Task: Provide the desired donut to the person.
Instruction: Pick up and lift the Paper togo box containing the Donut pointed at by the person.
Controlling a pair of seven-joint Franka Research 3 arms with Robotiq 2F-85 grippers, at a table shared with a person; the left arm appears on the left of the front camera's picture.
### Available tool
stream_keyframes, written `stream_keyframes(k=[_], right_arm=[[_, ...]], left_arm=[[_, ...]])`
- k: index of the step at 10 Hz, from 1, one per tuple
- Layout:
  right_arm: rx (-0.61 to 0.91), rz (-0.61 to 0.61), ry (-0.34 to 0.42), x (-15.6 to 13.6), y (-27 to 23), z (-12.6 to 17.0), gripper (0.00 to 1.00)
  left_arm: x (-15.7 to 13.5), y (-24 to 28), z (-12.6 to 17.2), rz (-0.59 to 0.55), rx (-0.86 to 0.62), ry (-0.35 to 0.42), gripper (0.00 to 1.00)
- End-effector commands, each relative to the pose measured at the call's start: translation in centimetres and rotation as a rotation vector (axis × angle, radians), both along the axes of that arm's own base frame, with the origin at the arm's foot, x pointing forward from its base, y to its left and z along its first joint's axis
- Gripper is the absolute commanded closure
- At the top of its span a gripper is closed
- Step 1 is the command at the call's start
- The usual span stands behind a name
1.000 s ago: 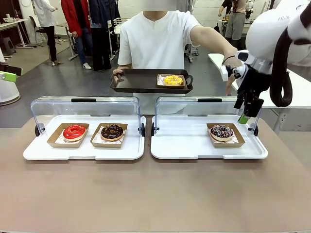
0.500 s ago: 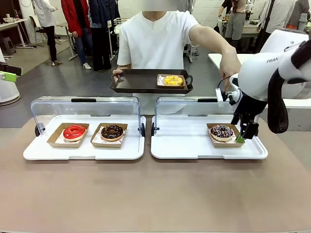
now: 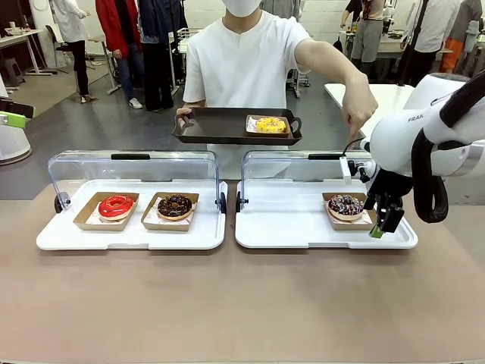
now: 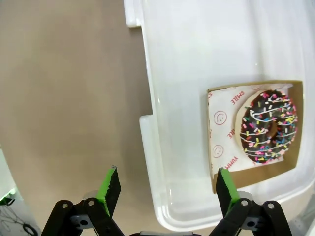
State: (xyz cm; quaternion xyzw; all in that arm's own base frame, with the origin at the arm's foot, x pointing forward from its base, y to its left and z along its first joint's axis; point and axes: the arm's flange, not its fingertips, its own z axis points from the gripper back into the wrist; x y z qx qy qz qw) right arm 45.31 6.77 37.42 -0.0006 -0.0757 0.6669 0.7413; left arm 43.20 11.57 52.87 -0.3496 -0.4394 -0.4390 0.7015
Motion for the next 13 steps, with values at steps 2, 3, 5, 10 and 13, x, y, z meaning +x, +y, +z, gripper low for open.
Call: stream_keyframes(k=[2, 3, 5, 10, 13], right_arm=[[-0.006, -0.007, 0.008, 2.3, -0.9, -1.3, 0.00], [-0.001, -0.017, 0.020, 3.0, -1.3, -1.5, 0.00], [0.011, -0.025, 0.042, 4.2, -1.6, -1.6, 0.00], [-0.002, -0.040, 0.032, 3.8, -1.5, -1.6, 0.00], [-0.003, -0.035, 0.044, 4.2, -1.2, -1.5, 0.00]], left_arm=[[-0.1, 0.0, 0.1, 0.001, -0.009, -0.005, 0.00], [-0.1, 0.0, 0.1, 0.001, -0.009, -0.005, 0.00], [-0.1, 0.0, 0.1, 0.001, -0.009, -0.005, 0.00], [-0.1, 0.0, 0.1, 0.001, -0.009, -0.005, 0.00], [-0.1, 0.0, 0.1, 0.001, -0.009, -0.005, 0.00]])
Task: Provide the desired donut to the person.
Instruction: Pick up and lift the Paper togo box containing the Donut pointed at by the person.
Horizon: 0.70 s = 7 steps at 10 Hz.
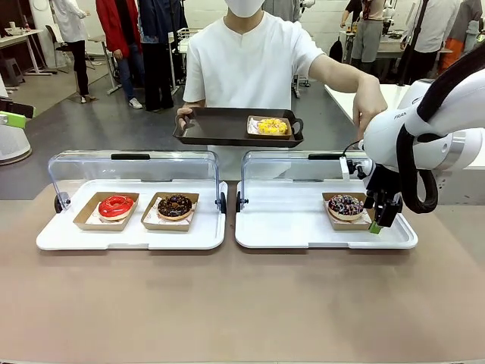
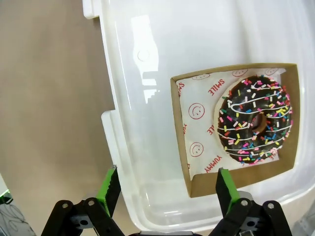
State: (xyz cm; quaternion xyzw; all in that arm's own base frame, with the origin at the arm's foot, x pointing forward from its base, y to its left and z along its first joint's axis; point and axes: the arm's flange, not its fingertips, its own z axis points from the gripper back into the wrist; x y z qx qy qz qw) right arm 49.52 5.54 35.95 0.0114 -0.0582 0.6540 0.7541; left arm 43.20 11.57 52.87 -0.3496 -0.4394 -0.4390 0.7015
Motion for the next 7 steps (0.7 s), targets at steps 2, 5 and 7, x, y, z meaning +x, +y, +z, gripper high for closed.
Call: stream_keyframes(k=[2, 5, 7], right_arm=[[0.025, -0.005, 0.002, 0.4, -0.6, -0.7, 0.00], [0.019, -0.014, -0.016, 0.9, -1.4, -1.4, 0.00], [0.019, -0.027, -0.023, 1.4, -1.8, -1.7, 0.00]], left_arm=[[-0.1, 0.0, 0.1, 0.001, -0.009, -0.005, 0.00], [-0.1, 0.0, 0.1, 0.001, -0.009, -0.005, 0.00], [-0.1, 0.0, 0.1, 0.001, -0.009, -0.005, 0.00]])
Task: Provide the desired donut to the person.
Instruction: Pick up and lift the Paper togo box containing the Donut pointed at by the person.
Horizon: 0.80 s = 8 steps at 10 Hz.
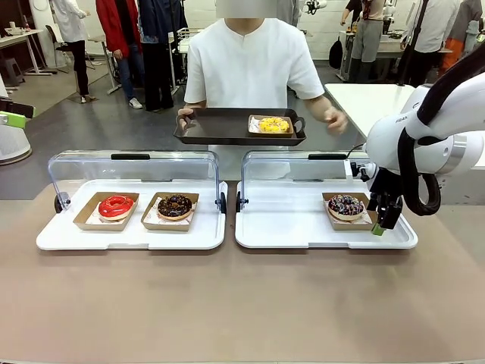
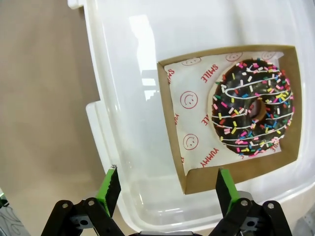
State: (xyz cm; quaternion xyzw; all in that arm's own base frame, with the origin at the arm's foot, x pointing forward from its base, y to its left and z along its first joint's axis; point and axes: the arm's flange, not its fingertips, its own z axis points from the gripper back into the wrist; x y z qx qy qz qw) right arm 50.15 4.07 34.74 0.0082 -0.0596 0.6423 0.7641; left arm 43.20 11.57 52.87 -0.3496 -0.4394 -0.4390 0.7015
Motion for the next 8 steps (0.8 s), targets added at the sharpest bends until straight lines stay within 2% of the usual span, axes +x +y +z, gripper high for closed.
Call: stream_keyframes(k=[1, 8], right_arm=[[0.025, -0.003, -0.015, 1.2, -0.7, -0.9, 0.00], [0.035, 0.003, 0.001, 2.4, -1.0, -2.4, 0.00]], left_arm=[[-0.1, 0.0, 0.1, 0.001, -0.009, -0.005, 0.00], [-0.1, 0.0, 0.1, 0.001, -0.009, -0.005, 0.00]])
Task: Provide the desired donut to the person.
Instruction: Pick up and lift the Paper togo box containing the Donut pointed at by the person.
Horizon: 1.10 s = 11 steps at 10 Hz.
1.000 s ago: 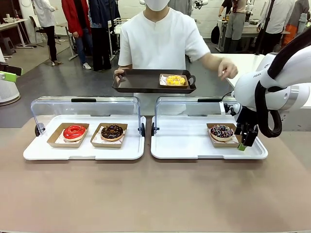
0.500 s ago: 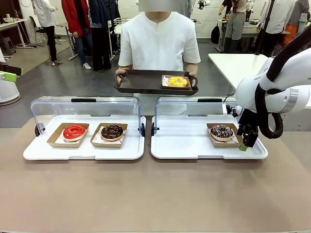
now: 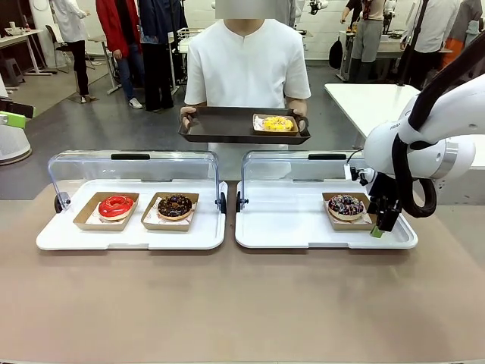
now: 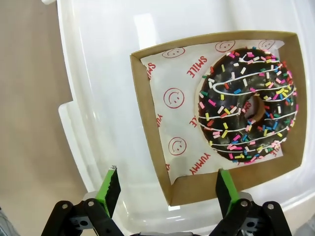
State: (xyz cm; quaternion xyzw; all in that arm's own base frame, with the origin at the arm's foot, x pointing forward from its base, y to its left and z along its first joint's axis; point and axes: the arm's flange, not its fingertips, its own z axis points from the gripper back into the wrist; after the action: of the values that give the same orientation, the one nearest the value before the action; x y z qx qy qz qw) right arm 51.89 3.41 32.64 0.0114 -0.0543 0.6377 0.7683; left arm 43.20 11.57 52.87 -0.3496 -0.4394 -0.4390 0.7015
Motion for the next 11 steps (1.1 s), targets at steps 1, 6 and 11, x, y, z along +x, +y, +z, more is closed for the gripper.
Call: stream_keyframes(k=[1, 6, 11], right_arm=[[0.039, 0.016, -0.006, 0.80, -0.44, -0.50, 0.00], [0.052, 0.033, -0.020, 0.67, -0.37, -0.38, 1.00], [0.066, 0.041, -0.019, 0.47, -0.53, -0.42, 1.00]], left_arm=[[-0.12, -0.01, 0.09, 0.001, -0.009, -0.005, 0.00], [-0.12, -0.01, 0.09, 0.001, -0.009, -0.005, 0.00], [-0.12, -0.01, 0.09, 0.001, -0.009, -0.005, 0.00]])
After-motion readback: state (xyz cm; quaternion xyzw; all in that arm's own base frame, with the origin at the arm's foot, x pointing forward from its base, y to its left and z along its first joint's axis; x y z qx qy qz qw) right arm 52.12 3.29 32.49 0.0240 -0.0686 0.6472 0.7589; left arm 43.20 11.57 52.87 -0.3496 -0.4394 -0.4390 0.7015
